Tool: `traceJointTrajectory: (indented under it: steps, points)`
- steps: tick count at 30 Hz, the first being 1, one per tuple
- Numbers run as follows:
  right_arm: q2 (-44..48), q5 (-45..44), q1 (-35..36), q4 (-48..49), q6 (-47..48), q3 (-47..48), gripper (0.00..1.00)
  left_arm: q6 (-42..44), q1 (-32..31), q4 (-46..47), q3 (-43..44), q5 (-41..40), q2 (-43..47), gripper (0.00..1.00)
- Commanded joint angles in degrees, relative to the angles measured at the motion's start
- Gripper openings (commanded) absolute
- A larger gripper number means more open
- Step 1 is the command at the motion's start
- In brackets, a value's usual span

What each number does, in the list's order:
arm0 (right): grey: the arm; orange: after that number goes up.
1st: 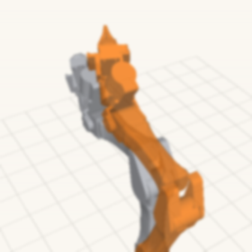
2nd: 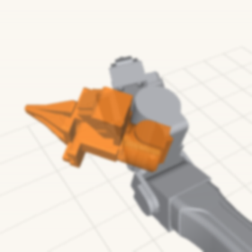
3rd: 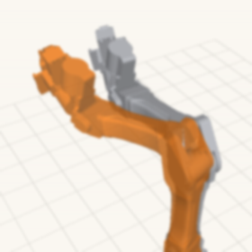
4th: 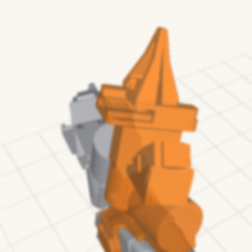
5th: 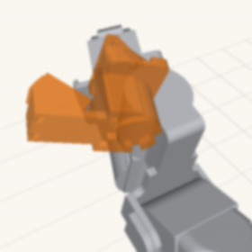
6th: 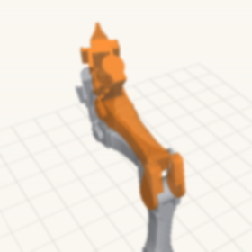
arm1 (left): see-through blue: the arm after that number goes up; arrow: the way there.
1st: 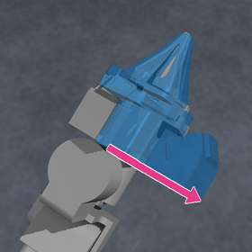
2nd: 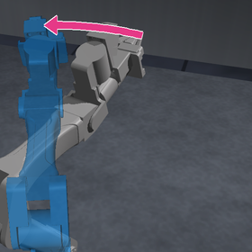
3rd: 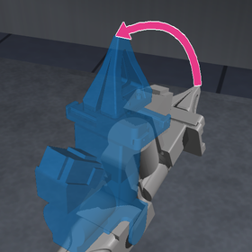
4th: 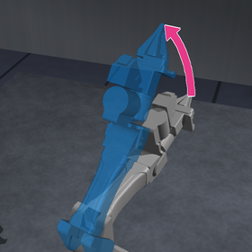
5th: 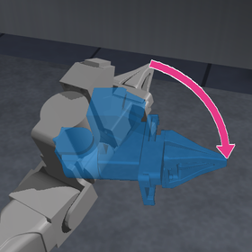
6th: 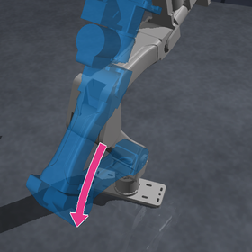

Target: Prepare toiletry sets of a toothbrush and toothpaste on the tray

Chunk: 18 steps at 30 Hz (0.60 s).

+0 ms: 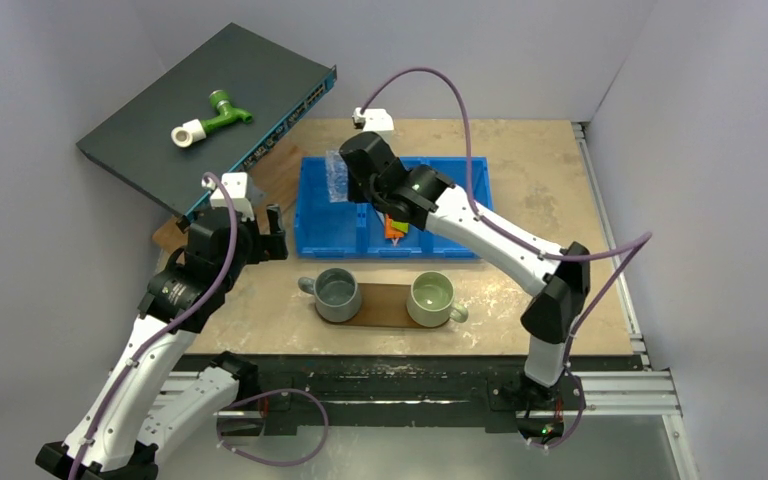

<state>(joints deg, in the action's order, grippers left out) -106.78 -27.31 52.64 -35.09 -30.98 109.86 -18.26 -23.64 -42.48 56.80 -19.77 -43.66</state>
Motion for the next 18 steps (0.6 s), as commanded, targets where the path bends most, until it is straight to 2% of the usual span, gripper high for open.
traceJointTrajectory:
  steps: [1, 18]
  points:
    - [6.0, -3.7, 0.8, -3.4, -5.7, -4.1, 0.0, 0.1, 0.5, 1.7, 1.9, -1.4, 0.1, 0.98]
    - [18.5, -4.1, 6.1, -12.9, -19.9, -17.7, 0.0, -2.8, 0.5, 0.5, 2.0, -6.3, 0.9, 0.97]
